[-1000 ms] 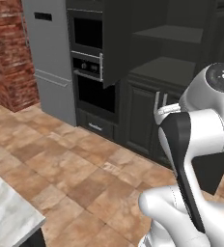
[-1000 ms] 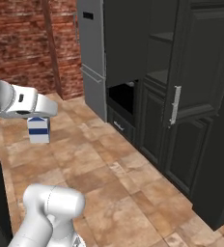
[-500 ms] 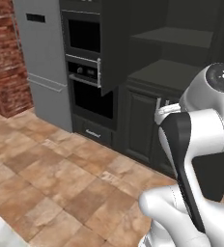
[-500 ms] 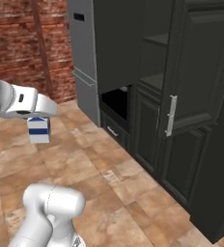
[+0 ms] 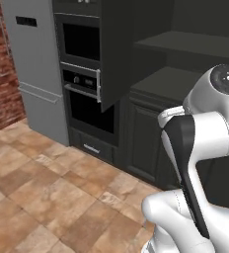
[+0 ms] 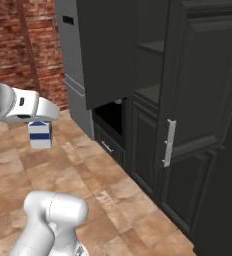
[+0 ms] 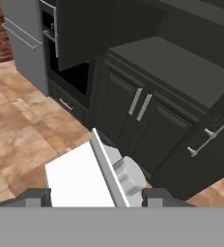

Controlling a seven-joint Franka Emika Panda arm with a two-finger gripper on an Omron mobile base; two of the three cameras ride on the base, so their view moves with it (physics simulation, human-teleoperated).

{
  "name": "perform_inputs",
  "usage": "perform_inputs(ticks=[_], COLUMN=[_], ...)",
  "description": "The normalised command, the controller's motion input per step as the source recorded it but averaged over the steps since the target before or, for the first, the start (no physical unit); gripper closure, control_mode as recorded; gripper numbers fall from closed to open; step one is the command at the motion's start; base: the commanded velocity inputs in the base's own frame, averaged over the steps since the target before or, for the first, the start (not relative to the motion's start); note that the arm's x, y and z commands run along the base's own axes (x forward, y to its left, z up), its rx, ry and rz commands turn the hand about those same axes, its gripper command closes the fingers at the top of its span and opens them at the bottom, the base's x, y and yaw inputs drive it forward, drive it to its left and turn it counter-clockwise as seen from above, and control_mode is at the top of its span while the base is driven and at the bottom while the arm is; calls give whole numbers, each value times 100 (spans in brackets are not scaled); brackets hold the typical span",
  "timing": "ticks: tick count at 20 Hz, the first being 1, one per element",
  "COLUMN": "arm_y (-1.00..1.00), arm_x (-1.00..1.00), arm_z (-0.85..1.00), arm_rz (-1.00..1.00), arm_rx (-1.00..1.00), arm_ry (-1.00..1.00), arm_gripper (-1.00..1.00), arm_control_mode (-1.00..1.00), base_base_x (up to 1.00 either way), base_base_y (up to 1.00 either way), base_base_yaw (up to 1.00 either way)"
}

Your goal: Pick the milk from the counter and place it in the open cabinet.

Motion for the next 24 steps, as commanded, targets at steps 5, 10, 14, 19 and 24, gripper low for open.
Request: perform_inputs(ticks=[5, 10, 14, 19, 24], arm_y=[0, 0, 0, 0, 0], arm_x=[0, 0, 0, 0, 0], arm_z=[0, 0, 0, 0, 0], arm_rz=[0, 0, 0, 0, 0], arm_rx=[0, 0, 0, 0, 0], arm_ry=[0, 0, 0, 0, 0], arm_gripper=[100, 100, 100, 100, 100], arm_control_mode=[100, 100, 100, 100, 100], base_base_x=[74, 54, 57, 53, 50], base_base_y=[-5, -1, 0, 0, 0], base_base_yaw=[-7, -11, -13, -15, -15])
